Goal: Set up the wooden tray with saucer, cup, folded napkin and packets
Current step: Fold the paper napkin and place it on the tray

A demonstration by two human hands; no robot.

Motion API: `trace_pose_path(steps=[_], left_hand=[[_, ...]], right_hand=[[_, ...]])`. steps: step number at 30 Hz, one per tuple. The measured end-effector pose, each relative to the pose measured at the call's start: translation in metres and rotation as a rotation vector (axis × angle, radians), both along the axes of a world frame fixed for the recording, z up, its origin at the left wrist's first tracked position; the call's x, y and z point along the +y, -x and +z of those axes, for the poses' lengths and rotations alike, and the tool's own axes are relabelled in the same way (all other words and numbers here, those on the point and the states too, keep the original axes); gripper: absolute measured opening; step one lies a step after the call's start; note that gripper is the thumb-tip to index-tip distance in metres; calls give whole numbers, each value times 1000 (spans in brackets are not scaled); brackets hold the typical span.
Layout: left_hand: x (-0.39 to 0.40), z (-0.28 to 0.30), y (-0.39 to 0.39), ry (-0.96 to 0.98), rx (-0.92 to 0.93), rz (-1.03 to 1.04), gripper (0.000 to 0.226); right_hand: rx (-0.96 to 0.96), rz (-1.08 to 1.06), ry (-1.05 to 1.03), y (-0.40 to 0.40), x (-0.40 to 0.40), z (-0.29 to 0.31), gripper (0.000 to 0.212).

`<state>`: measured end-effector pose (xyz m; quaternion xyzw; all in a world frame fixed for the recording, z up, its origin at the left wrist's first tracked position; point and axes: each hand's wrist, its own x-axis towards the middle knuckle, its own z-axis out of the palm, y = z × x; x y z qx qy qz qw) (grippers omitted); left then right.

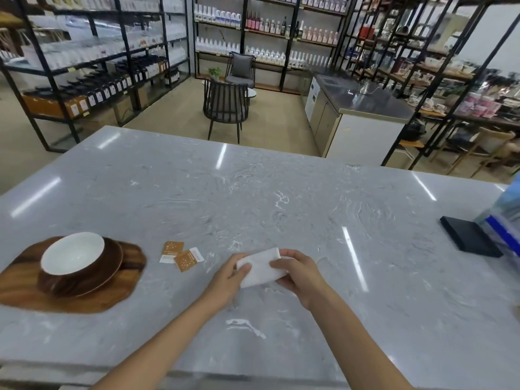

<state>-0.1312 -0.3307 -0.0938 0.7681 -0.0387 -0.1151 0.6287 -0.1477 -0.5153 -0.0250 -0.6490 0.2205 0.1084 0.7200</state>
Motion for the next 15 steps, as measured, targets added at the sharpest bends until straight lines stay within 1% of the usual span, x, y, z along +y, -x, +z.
trace_pose_path(steps=[2, 4, 6, 9, 11, 15], left_hand=[[17, 11, 18, 213, 147, 77, 20], [36, 18, 35, 322, 232, 101, 17], [57, 22, 54, 425, 297, 89, 20], [90, 27, 79, 561, 438, 16, 30], [112, 28, 93, 581, 465, 8, 33], [157, 33, 115, 501, 362, 99, 29]], right_hand=[[-30, 41, -11, 22, 14, 7, 24], [-50, 59, -12, 42, 28, 11, 24], [-70, 87, -11, 60, 43, 14, 27], [-107, 121, -59, 84, 69, 16, 29], [-124, 158, -62, 96, 87, 16, 30], [-127, 244, -61, 109, 124, 14, 33]])
